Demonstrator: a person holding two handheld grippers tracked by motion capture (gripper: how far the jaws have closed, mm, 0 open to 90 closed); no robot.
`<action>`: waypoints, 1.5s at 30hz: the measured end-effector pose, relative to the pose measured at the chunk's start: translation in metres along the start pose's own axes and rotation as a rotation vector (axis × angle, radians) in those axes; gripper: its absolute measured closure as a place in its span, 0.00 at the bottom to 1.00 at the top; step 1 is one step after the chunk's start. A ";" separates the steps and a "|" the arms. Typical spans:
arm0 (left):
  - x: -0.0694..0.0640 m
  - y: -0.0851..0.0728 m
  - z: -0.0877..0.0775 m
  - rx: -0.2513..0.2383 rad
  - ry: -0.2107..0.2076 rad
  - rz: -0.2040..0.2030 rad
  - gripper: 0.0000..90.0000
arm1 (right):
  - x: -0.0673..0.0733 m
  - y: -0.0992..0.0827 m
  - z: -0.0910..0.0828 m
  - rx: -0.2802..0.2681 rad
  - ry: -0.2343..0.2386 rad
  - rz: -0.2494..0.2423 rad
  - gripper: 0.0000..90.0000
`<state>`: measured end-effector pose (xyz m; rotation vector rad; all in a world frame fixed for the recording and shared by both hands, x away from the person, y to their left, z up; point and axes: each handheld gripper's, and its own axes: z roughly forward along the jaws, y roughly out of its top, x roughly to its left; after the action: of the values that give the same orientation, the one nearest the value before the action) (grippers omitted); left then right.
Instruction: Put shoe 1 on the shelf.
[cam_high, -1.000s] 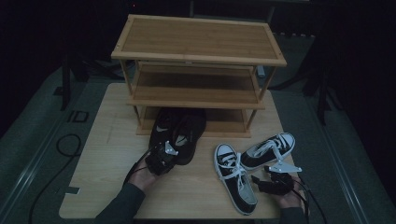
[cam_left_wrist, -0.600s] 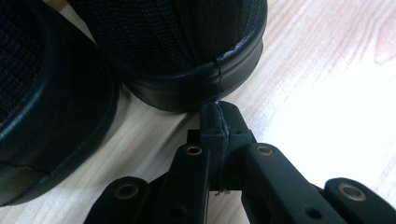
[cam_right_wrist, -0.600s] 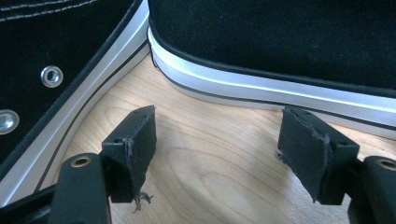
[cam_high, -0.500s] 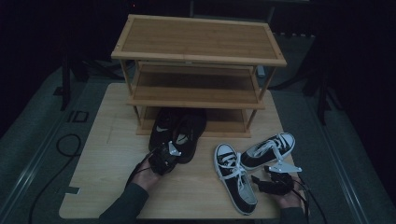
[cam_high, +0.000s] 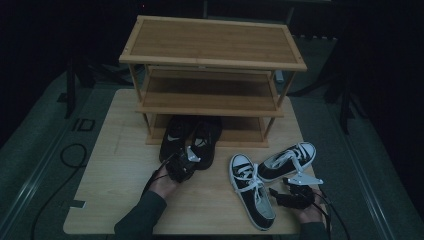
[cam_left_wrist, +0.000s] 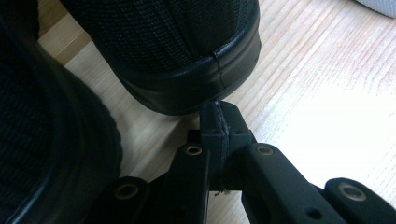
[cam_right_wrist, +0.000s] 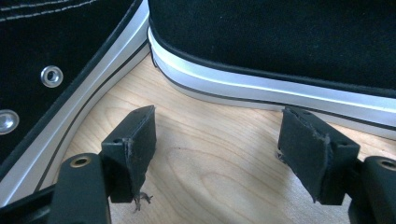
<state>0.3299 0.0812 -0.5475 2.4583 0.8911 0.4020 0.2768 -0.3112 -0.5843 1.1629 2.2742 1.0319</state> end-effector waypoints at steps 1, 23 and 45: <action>-0.001 0.000 0.002 0.010 0.001 0.010 1.00 | 0.000 0.000 0.000 0.000 0.000 0.000 0.31; -0.005 0.039 0.023 0.018 0.012 0.034 1.00 | 0.000 0.000 0.000 0.000 0.001 -0.001 0.30; 0.016 0.072 0.047 0.063 0.049 -0.049 1.00 | 0.000 0.000 0.000 0.000 0.002 -0.001 0.30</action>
<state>0.3987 0.0275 -0.5461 2.4882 0.9966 0.4242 0.2770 -0.3110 -0.5843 1.1615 2.2762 1.0329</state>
